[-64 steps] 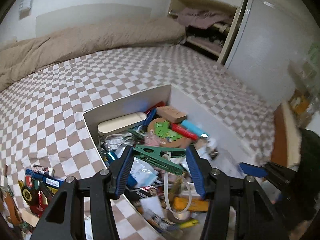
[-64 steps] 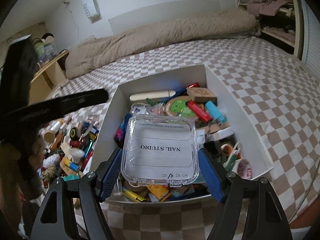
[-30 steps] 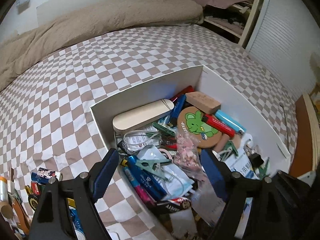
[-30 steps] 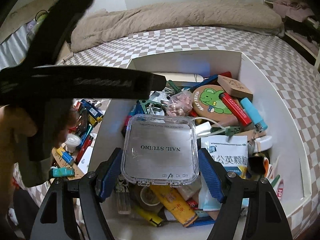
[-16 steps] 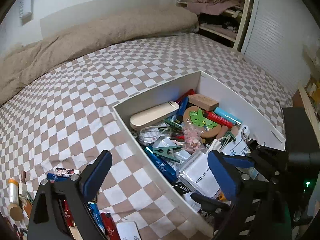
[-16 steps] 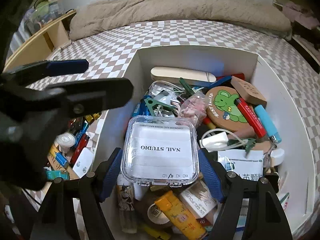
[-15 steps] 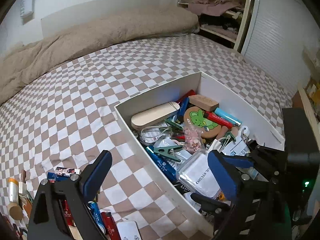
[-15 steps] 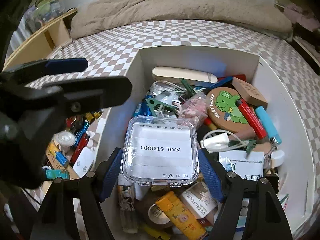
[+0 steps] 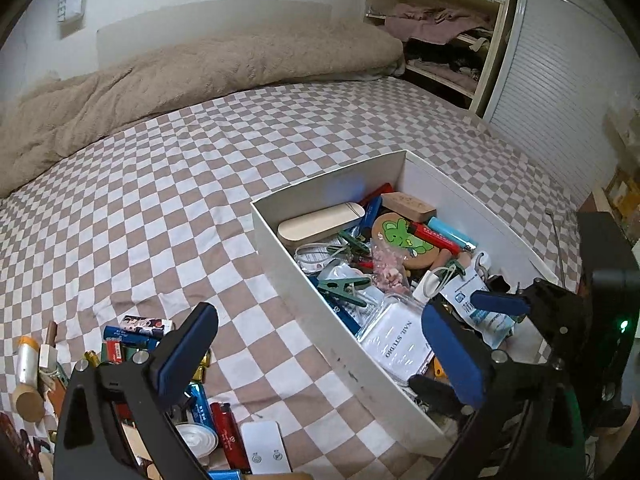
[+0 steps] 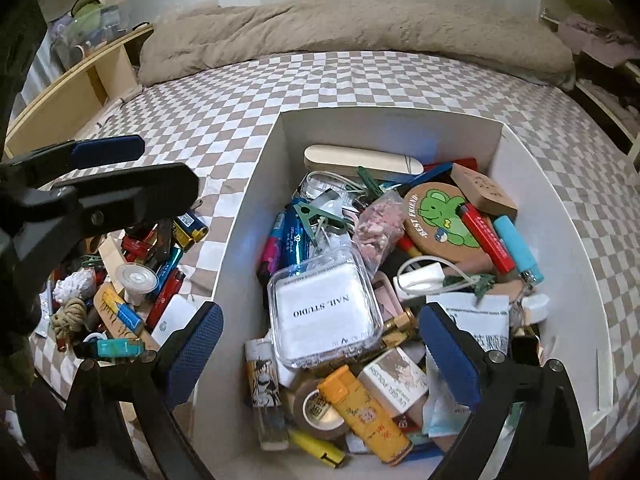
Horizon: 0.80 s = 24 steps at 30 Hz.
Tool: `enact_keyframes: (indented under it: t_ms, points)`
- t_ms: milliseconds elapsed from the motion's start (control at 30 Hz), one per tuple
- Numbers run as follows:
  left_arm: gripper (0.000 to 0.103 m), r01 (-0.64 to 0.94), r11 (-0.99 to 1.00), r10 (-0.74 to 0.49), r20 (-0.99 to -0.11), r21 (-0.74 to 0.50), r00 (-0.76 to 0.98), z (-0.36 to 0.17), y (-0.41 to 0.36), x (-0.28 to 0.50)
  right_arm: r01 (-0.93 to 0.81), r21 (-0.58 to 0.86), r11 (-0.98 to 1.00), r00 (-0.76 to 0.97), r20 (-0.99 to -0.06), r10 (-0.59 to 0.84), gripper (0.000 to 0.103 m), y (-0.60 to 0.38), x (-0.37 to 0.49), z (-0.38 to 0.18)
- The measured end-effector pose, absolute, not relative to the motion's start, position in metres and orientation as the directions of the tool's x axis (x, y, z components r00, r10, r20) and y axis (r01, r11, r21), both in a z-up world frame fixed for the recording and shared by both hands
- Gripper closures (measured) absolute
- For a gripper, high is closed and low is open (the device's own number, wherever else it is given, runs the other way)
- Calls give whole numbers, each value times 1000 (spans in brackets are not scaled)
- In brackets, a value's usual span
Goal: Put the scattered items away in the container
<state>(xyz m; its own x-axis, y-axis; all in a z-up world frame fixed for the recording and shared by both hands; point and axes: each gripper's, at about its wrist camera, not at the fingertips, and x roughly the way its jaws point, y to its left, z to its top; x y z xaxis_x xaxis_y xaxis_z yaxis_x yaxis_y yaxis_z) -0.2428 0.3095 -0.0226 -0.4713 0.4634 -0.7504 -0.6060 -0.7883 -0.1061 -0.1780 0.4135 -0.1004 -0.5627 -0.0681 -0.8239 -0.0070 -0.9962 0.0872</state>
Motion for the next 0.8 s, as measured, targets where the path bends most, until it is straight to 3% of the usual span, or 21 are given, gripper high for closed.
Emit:
enact_keyframes:
  t_ms: [167,233,800]
  points:
    - [1,-600,-794,455,-749,-96,-482,-20,302,-235,-28,87,-996,-589,-806,-54,5,416,-168,-90]
    - [1,-597,-797,452,-746,-92,-489,-20,299,-232,-38,81,-996,-599,-799,-43,0,416,-163,-86]
    - [0,-587,-808,437,-719,-50,-540,-10,277,-189,-116,85,-990,-659,-752,12,0,423,-121,-60]
